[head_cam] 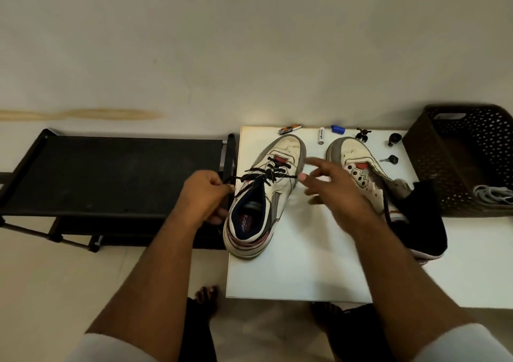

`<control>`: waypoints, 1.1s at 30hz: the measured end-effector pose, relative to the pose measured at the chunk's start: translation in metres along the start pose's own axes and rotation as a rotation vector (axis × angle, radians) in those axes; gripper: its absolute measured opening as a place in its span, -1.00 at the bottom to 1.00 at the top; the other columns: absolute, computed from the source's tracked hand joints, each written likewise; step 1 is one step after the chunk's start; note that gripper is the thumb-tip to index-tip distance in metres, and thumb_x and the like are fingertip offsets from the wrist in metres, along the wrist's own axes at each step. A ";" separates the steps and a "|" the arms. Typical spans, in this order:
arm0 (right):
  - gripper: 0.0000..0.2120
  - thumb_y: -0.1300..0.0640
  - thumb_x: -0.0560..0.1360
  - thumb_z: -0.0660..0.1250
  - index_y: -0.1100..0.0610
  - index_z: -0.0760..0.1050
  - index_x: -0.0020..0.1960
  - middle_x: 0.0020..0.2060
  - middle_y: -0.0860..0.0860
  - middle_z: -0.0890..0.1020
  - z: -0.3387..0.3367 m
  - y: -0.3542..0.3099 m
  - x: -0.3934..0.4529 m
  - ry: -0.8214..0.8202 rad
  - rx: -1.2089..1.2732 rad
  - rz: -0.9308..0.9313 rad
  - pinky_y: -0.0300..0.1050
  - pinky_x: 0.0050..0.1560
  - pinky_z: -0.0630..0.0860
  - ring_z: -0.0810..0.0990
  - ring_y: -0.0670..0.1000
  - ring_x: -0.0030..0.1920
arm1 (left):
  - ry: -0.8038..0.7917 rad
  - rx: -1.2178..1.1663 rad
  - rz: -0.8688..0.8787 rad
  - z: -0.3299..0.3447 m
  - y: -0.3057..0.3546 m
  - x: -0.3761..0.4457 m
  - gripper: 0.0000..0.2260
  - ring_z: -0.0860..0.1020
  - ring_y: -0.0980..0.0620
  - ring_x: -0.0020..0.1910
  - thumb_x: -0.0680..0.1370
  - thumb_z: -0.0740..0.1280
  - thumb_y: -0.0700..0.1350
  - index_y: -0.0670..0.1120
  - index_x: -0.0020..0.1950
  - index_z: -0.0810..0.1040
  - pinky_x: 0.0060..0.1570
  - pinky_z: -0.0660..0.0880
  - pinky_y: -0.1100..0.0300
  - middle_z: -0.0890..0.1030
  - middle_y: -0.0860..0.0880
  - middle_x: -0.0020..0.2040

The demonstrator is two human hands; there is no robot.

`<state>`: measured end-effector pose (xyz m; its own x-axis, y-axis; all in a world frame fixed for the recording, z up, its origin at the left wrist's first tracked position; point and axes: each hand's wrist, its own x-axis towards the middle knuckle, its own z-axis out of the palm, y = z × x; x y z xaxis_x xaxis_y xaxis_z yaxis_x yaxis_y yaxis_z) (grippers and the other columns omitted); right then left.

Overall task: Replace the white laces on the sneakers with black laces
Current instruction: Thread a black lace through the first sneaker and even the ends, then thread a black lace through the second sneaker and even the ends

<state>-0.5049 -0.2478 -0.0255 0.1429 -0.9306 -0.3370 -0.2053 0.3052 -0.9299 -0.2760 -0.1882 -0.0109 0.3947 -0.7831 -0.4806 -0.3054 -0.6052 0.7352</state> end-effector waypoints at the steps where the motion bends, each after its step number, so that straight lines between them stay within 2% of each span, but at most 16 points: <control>1: -0.53 0.17 0.47 0.43 -0.10 0.43 0.33 0.12 -0.09 0.49 0.009 0.005 -0.009 0.023 0.105 -0.005 -0.10 -0.10 0.55 0.57 -0.04 -0.05 | -0.063 -0.065 -0.035 0.001 0.000 -0.009 -0.87 0.62 -0.07 -0.35 0.55 0.38 -0.14 -0.17 -0.01 0.49 -0.41 0.61 0.07 0.63 -0.17 -0.15; 2: -0.45 0.19 0.50 0.40 -0.15 0.33 0.40 0.24 -0.11 0.41 0.021 0.008 -0.019 0.046 0.167 0.004 -0.10 0.04 0.53 0.52 -0.06 0.09 | -0.123 -0.121 -0.077 0.002 0.000 -0.017 -0.88 0.61 -0.08 -0.33 0.56 0.36 -0.15 -0.13 0.05 0.49 -0.37 0.62 0.04 0.63 -0.17 -0.12; 5: -0.52 0.16 0.59 0.26 -0.10 0.25 0.45 0.38 -0.02 0.41 0.055 0.016 -0.045 0.019 0.208 -0.017 -0.11 0.23 0.45 0.46 -0.05 0.28 | -0.236 -0.143 -0.126 0.008 -0.005 -0.037 -0.83 0.64 -0.09 -0.33 0.59 0.28 -0.24 -0.07 0.17 0.50 -0.19 0.63 -0.10 0.63 -0.17 -0.07; 8: -0.40 0.03 0.59 0.26 -0.11 0.06 0.54 0.53 -0.01 0.12 0.052 0.017 -0.061 0.037 -0.023 -0.065 -0.03 0.48 0.20 0.14 -0.01 0.51 | -0.186 -0.140 -0.093 0.017 -0.011 -0.053 -0.71 0.62 -0.09 -0.23 0.57 0.24 -0.33 -0.09 0.23 0.52 -0.07 0.59 -0.10 0.63 -0.16 -0.11; 9: -0.38 0.02 0.58 0.27 -0.09 0.06 0.54 0.55 -0.01 0.05 0.044 0.014 -0.064 0.024 -0.137 -0.099 -0.09 0.50 0.10 0.06 -0.01 0.54 | -0.155 -0.130 -0.069 0.018 -0.012 -0.058 -0.66 0.61 -0.11 -0.15 0.56 0.25 -0.32 -0.05 0.29 0.50 -0.06 0.58 -0.08 0.64 -0.15 -0.05; 12: -0.47 0.09 0.54 0.34 0.05 0.30 0.47 0.49 0.03 0.23 -0.003 -0.002 -0.082 0.098 -0.387 -0.299 -0.37 0.34 0.07 0.19 -0.01 0.49 | 0.144 0.166 0.247 0.028 -0.014 -0.081 -0.56 0.55 -0.13 0.16 0.54 0.28 -0.26 0.03 0.40 0.41 0.06 0.48 0.03 0.56 -0.07 0.22; 14: -0.55 0.10 0.50 0.37 0.09 0.43 0.37 0.38 0.06 0.40 -0.043 -0.013 -0.093 0.266 -0.526 -0.384 -0.25 0.38 0.18 0.32 0.05 0.41 | 0.318 0.352 0.534 0.043 -0.005 -0.100 -0.55 0.50 -0.15 0.22 0.49 0.27 -0.30 -0.03 0.36 0.45 0.14 0.49 -0.01 0.53 -0.07 0.25; 15: -0.54 0.06 0.49 0.37 0.08 0.43 0.36 0.38 0.07 0.40 -0.063 -0.015 -0.095 0.364 -0.636 -0.367 -0.12 0.42 0.21 0.31 0.10 0.41 | 0.333 0.431 0.649 0.054 0.001 -0.107 -0.55 0.50 -0.16 0.21 0.46 0.29 -0.32 -0.08 0.34 0.47 0.15 0.49 -0.04 0.52 -0.10 0.26; 17: -0.44 -0.02 0.48 0.35 -0.01 0.31 0.45 0.47 0.13 0.24 -0.101 -0.011 -0.099 0.470 -0.846 -0.186 0.08 0.45 0.17 0.20 0.19 0.47 | 0.293 0.571 0.849 0.080 0.018 -0.117 -0.57 0.51 -0.19 0.18 0.44 0.34 -0.28 -0.11 0.31 0.51 0.15 0.49 -0.04 0.54 -0.13 0.24; 18: -0.34 -0.01 0.47 0.37 -0.05 0.20 0.50 0.50 0.16 0.15 -0.113 -0.007 -0.101 0.445 -0.862 -0.060 0.15 0.44 0.17 0.16 0.24 0.48 | 0.241 0.613 0.890 0.093 0.028 -0.121 -0.57 0.51 -0.20 0.20 0.45 0.35 -0.24 -0.10 0.33 0.50 0.17 0.48 -0.04 0.53 -0.14 0.26; 20: -0.21 0.09 0.46 0.39 -0.04 0.02 0.55 0.49 0.19 0.18 -0.125 0.004 -0.105 0.310 -0.688 0.069 0.15 0.38 0.30 0.29 0.26 0.42 | 0.083 0.641 0.849 0.119 0.047 -0.129 -0.52 0.42 -0.17 0.31 0.52 0.32 -0.16 -0.04 0.45 0.38 0.26 0.40 0.01 0.44 -0.12 0.37; 22: -0.25 0.21 0.47 0.33 0.04 0.04 0.55 0.40 0.18 0.38 -0.127 0.011 -0.110 0.237 -0.558 0.047 0.05 0.32 0.38 0.42 0.22 0.33 | -0.161 0.454 0.604 0.140 0.064 -0.136 -0.46 0.38 -0.12 0.38 0.55 0.32 -0.14 0.03 0.51 0.28 0.29 0.36 0.10 0.38 -0.08 0.42; 25: -0.45 0.24 0.47 0.30 0.09 0.30 0.44 0.25 0.15 0.54 -0.117 0.007 -0.118 0.206 -0.583 -0.005 0.01 0.23 0.43 0.51 0.20 0.23 | -0.409 -0.138 0.157 0.156 0.084 -0.137 -0.44 0.61 -0.17 0.07 0.54 0.39 -0.16 0.06 0.50 0.30 0.01 0.60 0.01 0.51 -0.09 0.27; 27: -0.47 0.11 0.46 0.36 0.08 0.33 0.41 0.20 0.14 0.57 -0.105 0.009 -0.123 0.164 -0.581 -0.014 0.00 0.16 0.46 0.55 0.19 0.17 | -0.361 -0.122 0.136 0.162 0.085 -0.129 -0.45 0.65 -0.15 -0.09 0.52 0.40 -0.20 0.02 0.48 0.33 -0.16 0.65 -0.01 0.55 -0.12 0.23; 30: -0.34 0.07 0.46 0.37 0.08 0.20 0.49 0.22 0.17 0.52 -0.086 0.019 -0.128 0.089 -0.618 0.004 0.00 0.16 0.45 0.53 0.20 0.19 | -0.191 0.159 0.217 0.158 0.081 -0.121 -0.57 0.65 -0.13 -0.21 0.48 0.34 -0.25 -0.06 0.34 0.46 -0.32 0.63 0.06 0.61 -0.16 0.05; 33: -0.40 0.10 0.46 0.31 0.06 0.23 0.46 0.24 0.14 0.52 -0.083 0.021 -0.123 0.012 -0.603 0.011 0.02 0.21 0.47 0.52 0.18 0.20 | -0.094 0.453 0.288 0.146 0.088 -0.112 -0.79 0.64 -0.15 -0.16 0.46 0.29 -0.24 -0.12 0.08 0.58 -0.21 0.63 0.02 0.64 -0.17 -0.07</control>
<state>-0.6072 -0.1437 0.0091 0.1278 -0.9313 -0.3411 -0.7200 0.1494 -0.6777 -0.4737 -0.1748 0.0371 0.1665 -0.9233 -0.3461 -0.7406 -0.3489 0.5743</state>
